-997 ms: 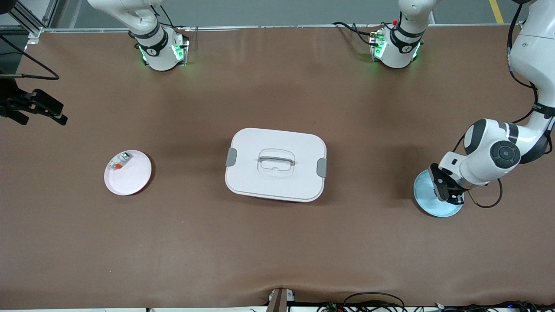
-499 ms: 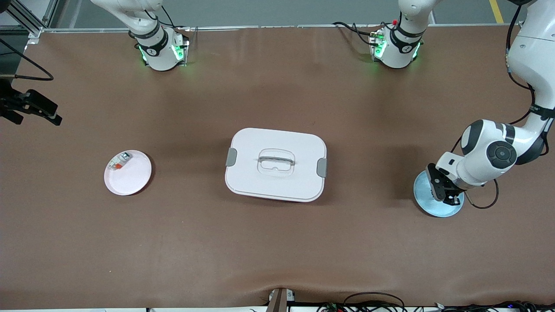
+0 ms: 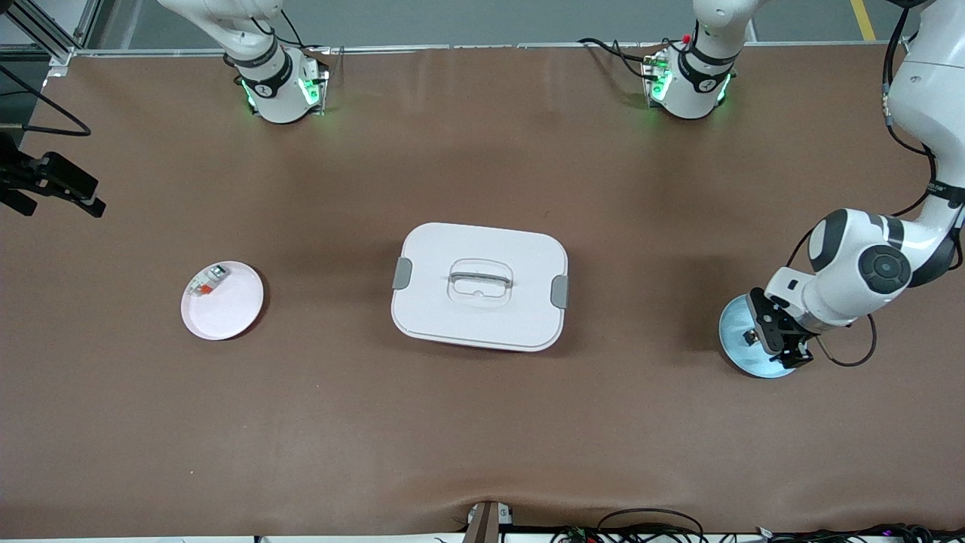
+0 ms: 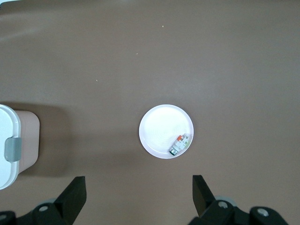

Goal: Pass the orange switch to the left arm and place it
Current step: 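Lower the switch onto the blue plate with the left gripper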

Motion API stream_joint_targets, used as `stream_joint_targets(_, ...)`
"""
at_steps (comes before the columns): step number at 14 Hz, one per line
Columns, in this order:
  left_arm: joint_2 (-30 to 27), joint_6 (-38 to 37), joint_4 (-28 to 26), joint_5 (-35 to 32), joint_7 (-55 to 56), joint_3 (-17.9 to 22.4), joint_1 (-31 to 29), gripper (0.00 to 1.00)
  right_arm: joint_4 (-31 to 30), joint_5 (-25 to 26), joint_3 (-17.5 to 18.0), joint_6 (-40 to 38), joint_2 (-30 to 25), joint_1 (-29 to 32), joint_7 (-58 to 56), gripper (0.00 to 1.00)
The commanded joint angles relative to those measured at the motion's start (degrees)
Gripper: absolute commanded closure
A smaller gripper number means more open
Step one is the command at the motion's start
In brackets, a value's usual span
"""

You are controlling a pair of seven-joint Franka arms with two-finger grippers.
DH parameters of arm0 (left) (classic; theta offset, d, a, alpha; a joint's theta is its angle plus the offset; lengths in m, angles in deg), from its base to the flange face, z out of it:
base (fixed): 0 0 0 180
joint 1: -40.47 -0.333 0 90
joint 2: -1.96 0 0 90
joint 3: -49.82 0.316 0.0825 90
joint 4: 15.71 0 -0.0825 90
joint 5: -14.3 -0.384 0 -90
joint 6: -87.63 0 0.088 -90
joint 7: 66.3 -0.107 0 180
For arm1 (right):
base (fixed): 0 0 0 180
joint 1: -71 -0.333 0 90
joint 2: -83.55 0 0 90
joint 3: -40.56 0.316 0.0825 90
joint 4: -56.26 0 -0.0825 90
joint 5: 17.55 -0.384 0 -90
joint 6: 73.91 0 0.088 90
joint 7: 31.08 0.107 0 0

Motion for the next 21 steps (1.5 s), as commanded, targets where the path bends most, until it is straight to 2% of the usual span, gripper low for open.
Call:
stream_joint_targets(1,-2.1,-7.3,4.2,6.3,-0.2,-1.6,-0.4,0.00,3.7,1.0,1.4,-1.1,0.7,1.6,0.4,0.00)
stream_joint_targets(4,-3.5,-16.6,11.2,13.4,3.4,-2.7,-0.3,0.00,4.1,0.7,1.3,-0.7,1.1,1.6,0.6,0.00)
stream_joint_targets(7,-5.8,-22.1,15.5,14.2,11.7,-4.6,-0.1,0.00,4.1,0.7,1.0,-0.5,1.4,0.6,0.8,0.00)
stream_joint_targets(8,-6.5,-24.1,16.4,14.2,16.0,-5.6,-0.2,0.00,4.1,0.9,0.6,-0.5,1.9,-0.3,1.1,0.00)
stream_joint_targets(11,-9.0,-29.1,18.6,14.1,29.5,-8.6,-0.1,0.00,4.1,0.9,-4.0,-0.4,2.0,-4.9,3.1,0.00)
stream_joint_targets(16,-14.8,-36.8,20.8,13.9,52.3,-11.5,0.2,0.00,4.1,0.9,-4.1,-0.6,2.6,-4.3,2.8,0.00)
stream_joint_targets(18,-14.9,-42.7,23.6,13.9,56.1,-12.8,0.2,0.00,4.3,1.4,-4.1,-1.1,2.6,-4.3,2.4,0.00)
stream_joint_targets(21,-16.6,-44.4,24.1,14.1,61.0,-13.1,0.2,0.00,4.6,1.1,-4.1,-1.2,2.6,-3.5,2.0,0.00)
